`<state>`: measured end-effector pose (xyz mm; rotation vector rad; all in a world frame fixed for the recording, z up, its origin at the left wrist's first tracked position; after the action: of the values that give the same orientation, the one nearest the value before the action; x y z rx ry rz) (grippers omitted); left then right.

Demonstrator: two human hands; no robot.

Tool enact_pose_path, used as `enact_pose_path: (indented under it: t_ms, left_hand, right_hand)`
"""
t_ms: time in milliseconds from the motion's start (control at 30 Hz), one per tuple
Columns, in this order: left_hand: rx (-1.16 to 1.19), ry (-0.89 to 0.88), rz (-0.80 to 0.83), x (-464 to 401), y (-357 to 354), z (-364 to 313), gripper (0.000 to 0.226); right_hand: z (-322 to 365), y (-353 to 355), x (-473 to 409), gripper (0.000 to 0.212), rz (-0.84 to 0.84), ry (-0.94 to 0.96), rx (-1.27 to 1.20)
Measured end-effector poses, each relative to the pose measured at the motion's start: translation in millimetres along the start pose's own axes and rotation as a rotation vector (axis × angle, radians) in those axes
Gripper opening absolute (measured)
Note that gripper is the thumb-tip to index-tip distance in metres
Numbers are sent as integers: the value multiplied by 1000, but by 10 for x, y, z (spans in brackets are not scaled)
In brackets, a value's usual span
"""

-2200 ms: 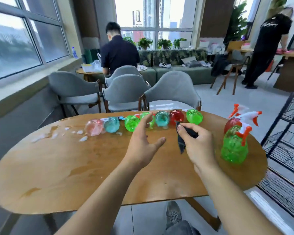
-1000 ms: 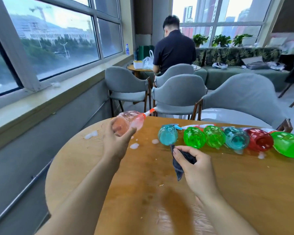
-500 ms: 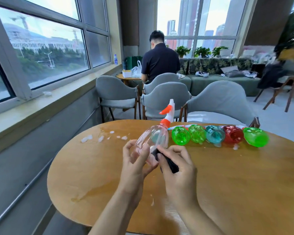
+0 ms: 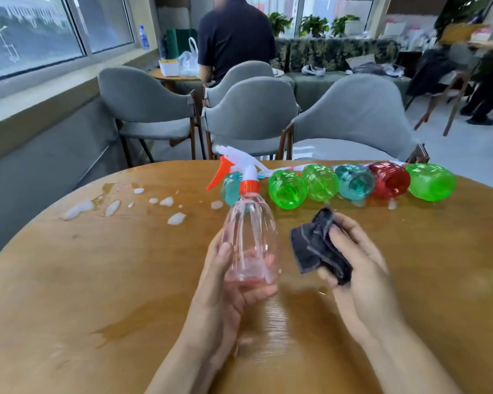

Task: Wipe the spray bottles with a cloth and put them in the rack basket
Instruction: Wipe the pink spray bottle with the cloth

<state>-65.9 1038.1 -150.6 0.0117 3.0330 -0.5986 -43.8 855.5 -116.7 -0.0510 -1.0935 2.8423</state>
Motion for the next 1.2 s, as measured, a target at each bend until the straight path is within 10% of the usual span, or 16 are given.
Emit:
enact_pose_path:
  t_ms: [167, 433, 800, 1200]
  left_hand:
    - [-31, -47, 17, 36, -8, 67, 73]
    - [-471, -311, -123, 127, -25, 23, 61]
    - [-603, -435, -138, 182, -74, 72, 71]
    - [-195, -180, -74, 138, -40, 64, 66]
  right_hand:
    - [-27, 0, 7, 31, 190, 81, 134]
    - [311, -369, 75, 15, 372, 863, 813]
    - [64, -212, -44, 19, 465, 756, 946]
    - [-117, -193, -186, 8, 407, 419, 626]
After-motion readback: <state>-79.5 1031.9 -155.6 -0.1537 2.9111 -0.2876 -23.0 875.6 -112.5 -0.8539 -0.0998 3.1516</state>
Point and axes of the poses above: each hand's wrist, its own x-axis away from the middle knuckle, its own y-axis out of the back of the hand, z = x × y, the point moved 4 cm from there along -x, towards the middle knuckle, and after that the axes turned 11 degrees about -x, right-handed, at the moved point
